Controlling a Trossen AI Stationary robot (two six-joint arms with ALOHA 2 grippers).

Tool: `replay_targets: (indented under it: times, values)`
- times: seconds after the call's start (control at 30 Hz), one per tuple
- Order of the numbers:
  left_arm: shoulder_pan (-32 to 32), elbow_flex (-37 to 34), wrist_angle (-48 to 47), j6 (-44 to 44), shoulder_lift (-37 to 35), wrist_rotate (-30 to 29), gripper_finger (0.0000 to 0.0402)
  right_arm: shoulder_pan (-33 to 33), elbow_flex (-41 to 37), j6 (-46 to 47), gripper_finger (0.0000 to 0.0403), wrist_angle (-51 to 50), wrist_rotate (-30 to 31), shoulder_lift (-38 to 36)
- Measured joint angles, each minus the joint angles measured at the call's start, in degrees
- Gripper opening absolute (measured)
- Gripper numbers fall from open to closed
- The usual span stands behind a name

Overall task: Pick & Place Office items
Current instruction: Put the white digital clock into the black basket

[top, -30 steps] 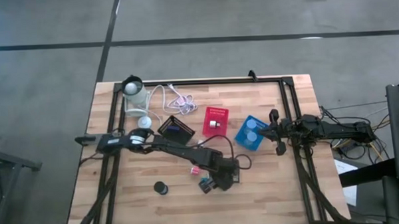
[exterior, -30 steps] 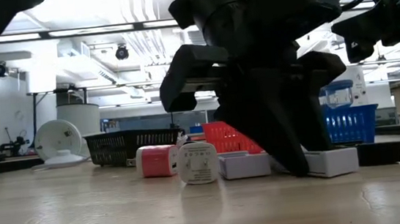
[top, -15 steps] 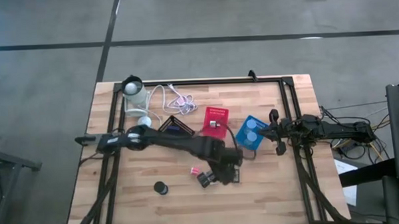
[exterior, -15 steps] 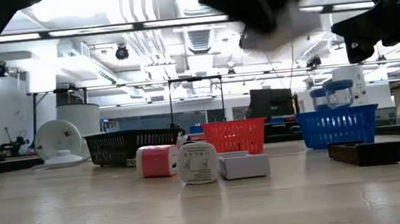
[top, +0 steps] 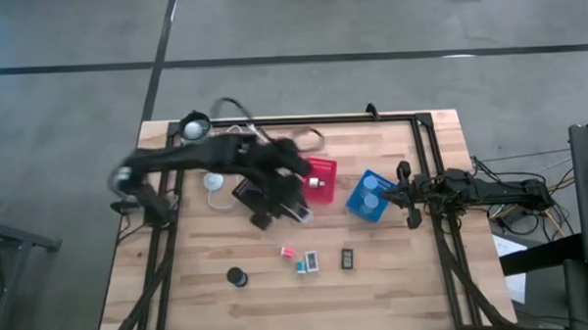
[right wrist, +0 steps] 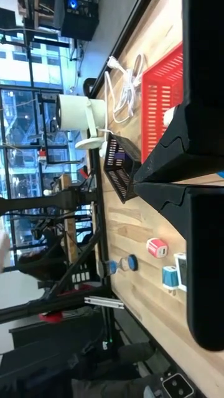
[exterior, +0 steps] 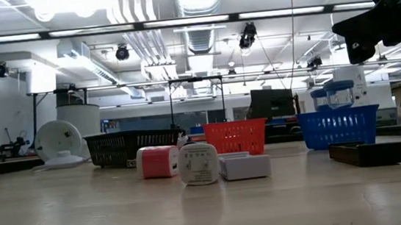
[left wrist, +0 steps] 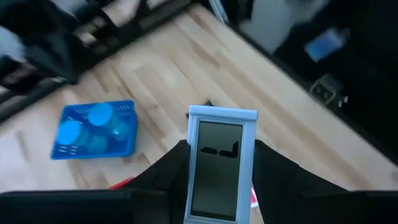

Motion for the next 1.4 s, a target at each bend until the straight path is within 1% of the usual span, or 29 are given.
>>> replay_targets:
  times: [0.13, 0.27, 0.37, 0.43, 0.5, 0.63, 0.7, 0.9, 1.07, 1.17, 1.27, 1.4]
  values:
    - [3.02, -16.90, 12.63, -4.51, -13.85, 0.47, 0.0144, 0.00, 0.01, 0.00, 0.0008, 0.07, 0.01, 0.00]
    - [6.27, -33.38, 27.86, -11.09, -27.22, -0.44, 0.0145, 0.00, 0.02, 0.22, 0.0008, 0.11, 0.11, 0.00]
    - [7.95, -44.00, 38.49, -16.90, -36.41, -3.20, 0.0145, 0.00, -0.01, 0.26, 0.0008, 0.13, 0.17, 0.02]
    - [8.57, -49.93, 43.48, -20.32, -41.71, -5.45, 0.0145, 0.00, -0.01, 0.33, 0.0008, 0.13, 0.26, 0.02]
    - [8.65, -55.21, 47.16, -23.78, -46.28, -8.91, 0.0145, 0.00, 0.01, 0.39, 0.0008, 0.15, 0.34, 0.00]
    - [8.58, -63.84, 52.24, -31.43, -53.95, -16.92, 0.0145, 0.00, -0.01, 0.39, 0.0008, 0.15, 0.34, 0.00]
    - [8.52, -67.97, 53.89, -34.45, -57.31, -19.38, 0.0145, 0.00, 0.01, 0.39, 0.0008, 0.15, 0.34, 0.02]
    - [8.45, -80.54, 61.93, -38.18, -68.15, -21.15, 0.0145, 0.00, 0.00, 0.39, 0.0008, 0.07, 0.34, 0.04]
    - [8.45, -89.56, 65.86, -40.56, -75.86, -26.80, 0.0142, 0.00, 0.00, 0.39, 0.0008, 0.04, 0.34, 0.04]
    - [8.45, -93.44, 67.86, -40.87, -79.15, -28.51, 0.0142, 0.00, 0.01, 0.39, 0.0008, 0.04, 0.34, 0.09]
    - [8.45, -97.61, 68.94, -41.42, -81.63, -28.76, 0.0142, 0.00, 0.00, 0.39, 0.0008, 0.02, 0.36, 0.04]
    - [8.45, -101.01, 70.25, -42.07, -84.37, -29.20, 0.0142, 0.00, -0.01, 0.39, 0.0008, 0.02, 0.38, 0.07]
